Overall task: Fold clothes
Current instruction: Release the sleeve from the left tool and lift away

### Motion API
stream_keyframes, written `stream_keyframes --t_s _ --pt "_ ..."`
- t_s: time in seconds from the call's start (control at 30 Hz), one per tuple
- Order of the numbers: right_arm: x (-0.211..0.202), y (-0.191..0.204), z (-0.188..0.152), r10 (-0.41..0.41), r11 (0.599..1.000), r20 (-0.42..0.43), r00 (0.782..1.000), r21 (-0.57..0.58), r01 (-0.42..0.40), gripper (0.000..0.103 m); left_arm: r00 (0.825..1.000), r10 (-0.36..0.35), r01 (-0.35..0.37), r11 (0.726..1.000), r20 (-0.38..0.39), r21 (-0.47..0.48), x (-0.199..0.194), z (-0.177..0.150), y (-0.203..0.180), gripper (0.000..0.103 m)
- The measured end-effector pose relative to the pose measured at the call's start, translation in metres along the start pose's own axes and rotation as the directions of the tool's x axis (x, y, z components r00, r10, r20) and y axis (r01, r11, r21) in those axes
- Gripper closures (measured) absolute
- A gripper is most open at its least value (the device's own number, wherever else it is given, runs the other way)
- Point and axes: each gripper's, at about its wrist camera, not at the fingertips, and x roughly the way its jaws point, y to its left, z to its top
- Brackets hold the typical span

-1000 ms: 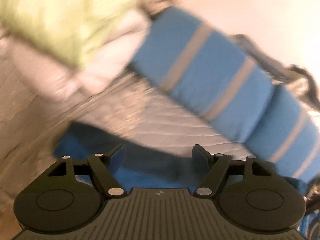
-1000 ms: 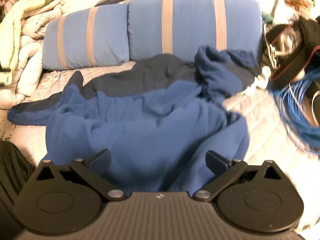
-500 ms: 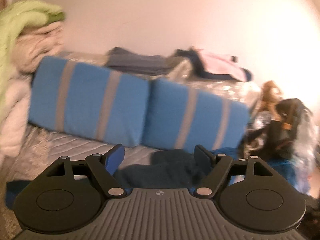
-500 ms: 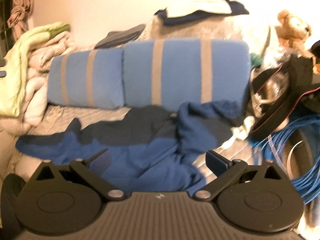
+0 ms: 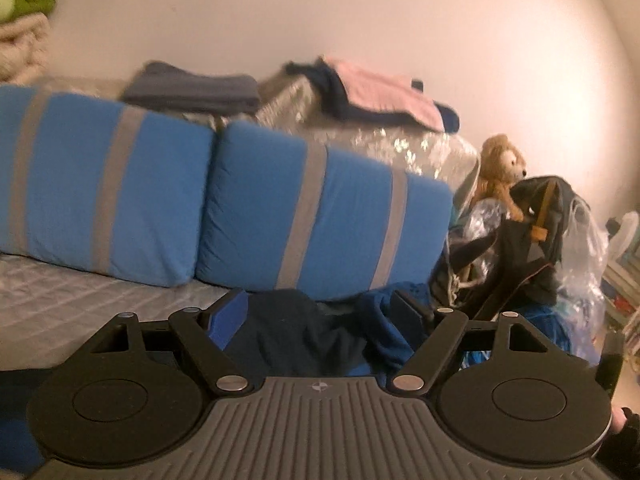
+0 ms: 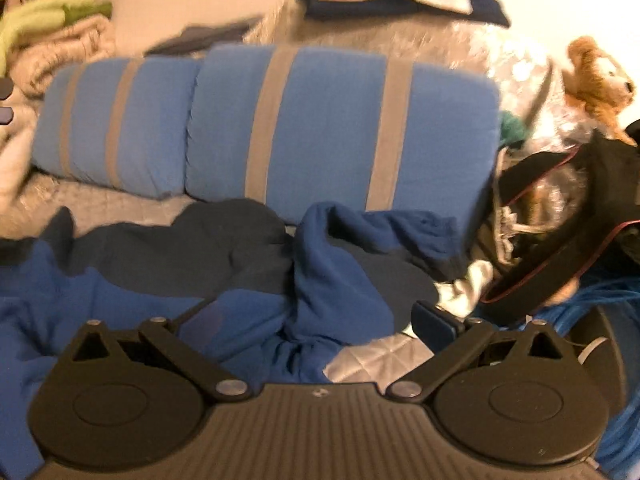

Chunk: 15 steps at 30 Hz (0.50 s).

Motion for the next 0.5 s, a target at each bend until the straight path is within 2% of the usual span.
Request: stream_keyframes --t_s 0.07,0.2,0.33,0.47,0.5 --pt "0.036 0.000 0.005 -0.023 0.999 -0.031 0.999 0.031 0.024 0.000 1.000 -0.010 0.010 1.000 -0.001 0.000 0.035 -0.011 0.002 0.025" --pt "0.093 0.002 0.019 -0.030 0.998 -0.029 0.999 0.063 0.032 0.001 1.000 -0.018 0.018 1.000 -0.010 0.022 0.097 -0.038 0.010 0.025" --pt "0.138 0.007 0.037 -0.004 0.995 -0.008 1.000 0.096 0.005 0.010 0.998 -0.049 0.049 0.999 -0.040 -0.009 0.134 -0.063 0.022 0.025" --pt "0.184 0.019 0.052 0.008 0.997 -0.011 1.000 0.071 -0.007 0.023 0.993 -0.053 0.051 0.998 -0.106 -0.029 0.147 -0.077 0.028 0.025" --pt "0.193 0.021 0.054 0.018 0.998 -0.024 1.000 0.061 -0.017 0.039 0.992 -0.061 0.058 0.998 -0.110 -0.032 0.147 -0.080 0.030 0.025"
